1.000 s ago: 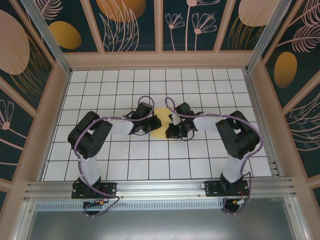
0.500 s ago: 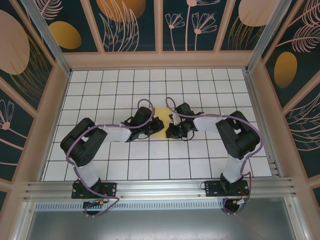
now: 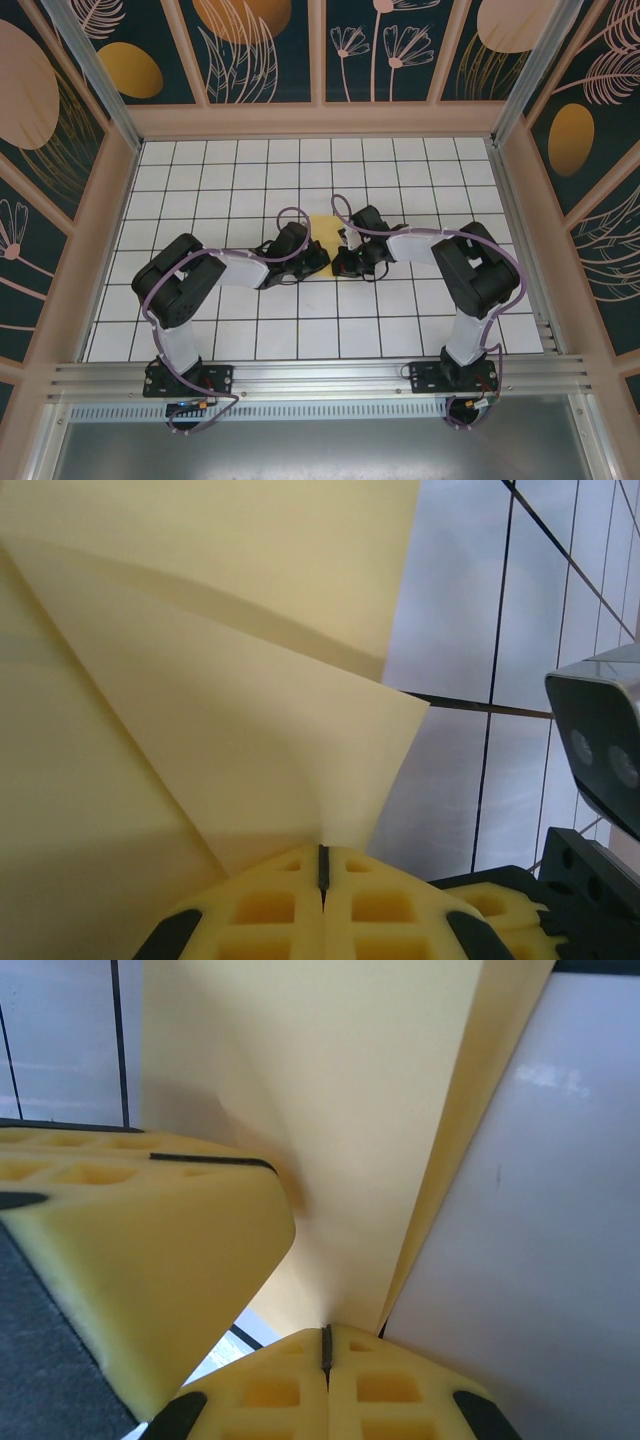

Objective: Fold a paper plane with a square sheet of paper (pick it up from the middle)
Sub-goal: Fold the triangle a second time at the center of the table.

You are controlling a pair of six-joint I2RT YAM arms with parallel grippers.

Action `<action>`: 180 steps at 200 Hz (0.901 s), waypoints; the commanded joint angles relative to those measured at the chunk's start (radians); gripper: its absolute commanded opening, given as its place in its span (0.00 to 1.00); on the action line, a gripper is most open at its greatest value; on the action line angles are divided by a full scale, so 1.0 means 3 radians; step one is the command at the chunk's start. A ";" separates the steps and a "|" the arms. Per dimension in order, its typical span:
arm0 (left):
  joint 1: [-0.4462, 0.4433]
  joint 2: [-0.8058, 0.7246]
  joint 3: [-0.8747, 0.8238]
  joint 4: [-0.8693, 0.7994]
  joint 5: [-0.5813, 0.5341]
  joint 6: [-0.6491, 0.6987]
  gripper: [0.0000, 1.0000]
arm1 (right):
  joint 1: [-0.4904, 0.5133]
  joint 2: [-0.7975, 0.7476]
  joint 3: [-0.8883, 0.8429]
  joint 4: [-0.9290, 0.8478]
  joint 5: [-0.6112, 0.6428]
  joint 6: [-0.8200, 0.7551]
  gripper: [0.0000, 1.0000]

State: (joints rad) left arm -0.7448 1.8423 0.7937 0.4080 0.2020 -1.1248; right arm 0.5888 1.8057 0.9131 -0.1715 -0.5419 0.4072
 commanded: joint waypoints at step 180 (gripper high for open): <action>0.0253 0.0153 0.0276 -0.0700 -0.0510 0.0111 0.00 | -0.0061 0.0331 -0.0308 -0.0507 0.0767 -0.0014 0.01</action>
State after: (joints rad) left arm -0.7219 1.8507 0.8497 0.2707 0.1043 -1.1580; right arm 0.5846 1.8111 0.9005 -0.1600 -0.5369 0.4061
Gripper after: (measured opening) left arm 0.067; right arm 0.056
